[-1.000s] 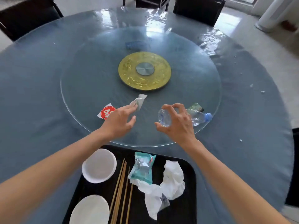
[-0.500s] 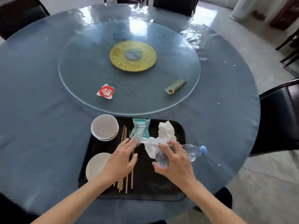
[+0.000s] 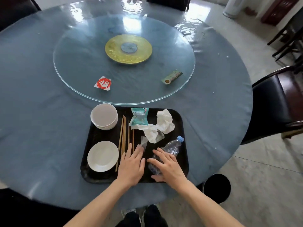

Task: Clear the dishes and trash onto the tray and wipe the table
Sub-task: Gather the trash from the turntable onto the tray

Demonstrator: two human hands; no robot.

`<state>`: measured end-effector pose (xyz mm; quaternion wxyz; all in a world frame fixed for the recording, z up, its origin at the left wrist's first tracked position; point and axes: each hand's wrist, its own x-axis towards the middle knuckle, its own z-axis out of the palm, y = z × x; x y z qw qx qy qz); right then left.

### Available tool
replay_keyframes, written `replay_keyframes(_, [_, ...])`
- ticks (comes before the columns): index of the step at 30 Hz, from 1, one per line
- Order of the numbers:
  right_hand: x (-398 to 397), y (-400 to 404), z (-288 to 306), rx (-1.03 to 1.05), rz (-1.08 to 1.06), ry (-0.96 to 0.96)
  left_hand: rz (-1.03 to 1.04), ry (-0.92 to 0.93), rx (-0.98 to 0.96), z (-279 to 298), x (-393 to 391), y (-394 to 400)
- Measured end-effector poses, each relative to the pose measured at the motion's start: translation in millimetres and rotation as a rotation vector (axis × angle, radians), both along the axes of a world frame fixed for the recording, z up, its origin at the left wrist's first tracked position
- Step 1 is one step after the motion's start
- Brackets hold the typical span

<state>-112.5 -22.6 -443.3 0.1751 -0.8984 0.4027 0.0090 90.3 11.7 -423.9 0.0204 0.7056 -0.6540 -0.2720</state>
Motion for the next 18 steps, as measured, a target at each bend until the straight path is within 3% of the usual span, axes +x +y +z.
replay_keyframes(9, [-13, -1, -13, -0.051, 0.005, -0.013, 0.018, -0.023, 0.079, -10, -9, 8])
replay_keyframes(18, [-25, -16, 32, -0.114, -0.051, -0.166, -0.036, -0.063, -0.085, 25, 1, 0])
